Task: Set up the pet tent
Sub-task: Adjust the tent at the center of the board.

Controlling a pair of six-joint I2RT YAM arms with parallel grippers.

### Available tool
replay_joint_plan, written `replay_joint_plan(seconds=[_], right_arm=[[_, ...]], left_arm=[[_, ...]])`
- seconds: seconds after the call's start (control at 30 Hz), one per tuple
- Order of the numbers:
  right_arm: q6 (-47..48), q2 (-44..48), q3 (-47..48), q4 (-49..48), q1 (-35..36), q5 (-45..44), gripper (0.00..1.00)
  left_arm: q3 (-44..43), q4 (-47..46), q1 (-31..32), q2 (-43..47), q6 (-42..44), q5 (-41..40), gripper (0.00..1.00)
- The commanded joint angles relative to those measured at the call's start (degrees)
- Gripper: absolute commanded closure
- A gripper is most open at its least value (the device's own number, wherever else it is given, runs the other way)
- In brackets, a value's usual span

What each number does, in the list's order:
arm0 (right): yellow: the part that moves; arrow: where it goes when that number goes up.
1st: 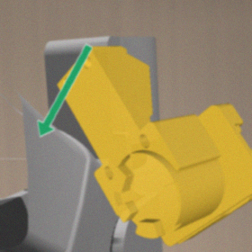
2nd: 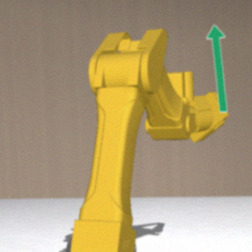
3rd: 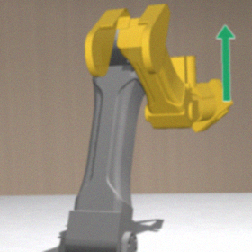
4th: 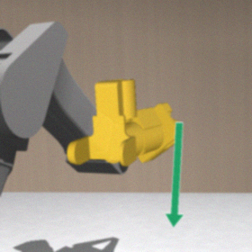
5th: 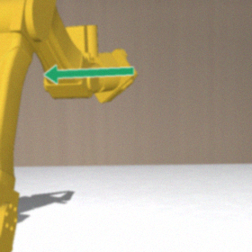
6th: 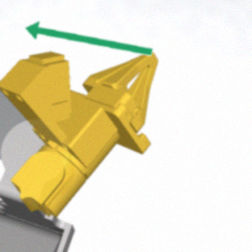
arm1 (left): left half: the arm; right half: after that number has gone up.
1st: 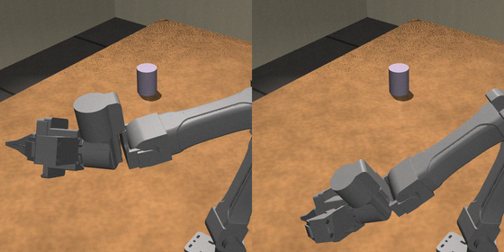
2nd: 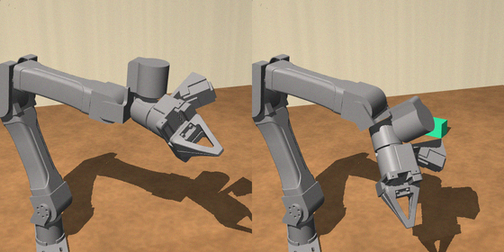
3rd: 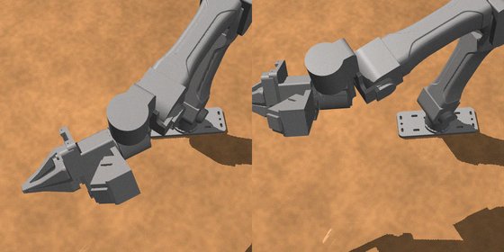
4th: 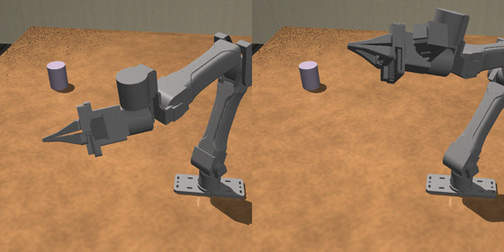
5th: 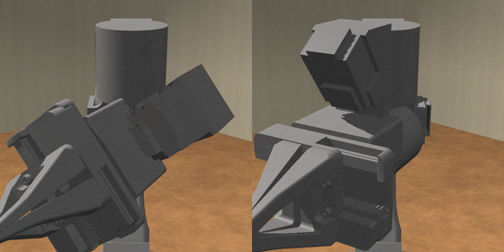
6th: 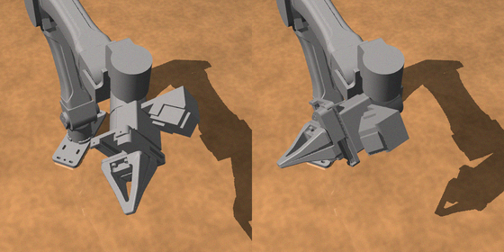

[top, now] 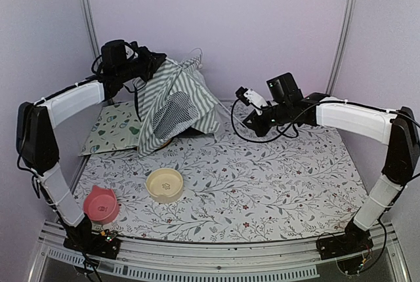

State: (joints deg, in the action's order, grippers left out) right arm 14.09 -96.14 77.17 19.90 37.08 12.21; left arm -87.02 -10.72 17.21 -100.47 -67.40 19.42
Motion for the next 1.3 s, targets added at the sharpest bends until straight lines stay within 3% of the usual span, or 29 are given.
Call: replay_joint_plan(seconds=[0.0,0.13,0.3,0.43,0.6,0.83,0.93,1.07,1.13,1.27], right_arm=[[-2.1,3.9,-3.0,-0.9,-1.1,-0.7,0.93],[-3.0,6.0,-2.4,-4.0,-1.2,2.3,0.59],[-1.8,3.2,4.0,-4.5,-1.1,3.3,0.28],[-0.6,-3.2,14.3,-2.6,-0.1,4.3,0.16],[0.4,-12.6,27.4,-0.1,1.9,3.3,0.13],[-0.2,-20.8,39.3,2.6,2.7,3.3,0.23],[0.1,-21.4,39.3,3.6,2.7,2.1,0.38],[0.4,-19.7,35.5,4.4,2.4,1.6,0.76],[0.4,-17.1,30.6,3.6,1.9,1.7,0.91],[0.0,-9.2,16.3,-1.8,0.8,3.3,1.00]], left_arm=[[0.5,-4.1,-1.9,2.8,1.1,0.7,1.00],[-0.6,-3.9,-1.8,2.0,1.2,2.0,1.00],[-0.7,-4.2,-0.4,1.5,1.0,2.7,1.00],[-0.7,-4.4,1.3,1.2,1.1,2.3,1.00],[-1.2,-4.2,3.7,0.7,1.2,1.3,1.00],[-3.8,-2.8,5.8,-0.4,1.3,0.2,1.00],[-5.2,-2.2,6.0,-0.6,1.3,0.2,1.00],[-6.7,-1.4,5.3,-0.3,1.1,-0.1,1.00],[-7.6,-1.1,3.8,-0.2,0.4,0.5,1.00],[-8.3,-0.7,-0.1,0.8,-0.3,1.1,1.00]])
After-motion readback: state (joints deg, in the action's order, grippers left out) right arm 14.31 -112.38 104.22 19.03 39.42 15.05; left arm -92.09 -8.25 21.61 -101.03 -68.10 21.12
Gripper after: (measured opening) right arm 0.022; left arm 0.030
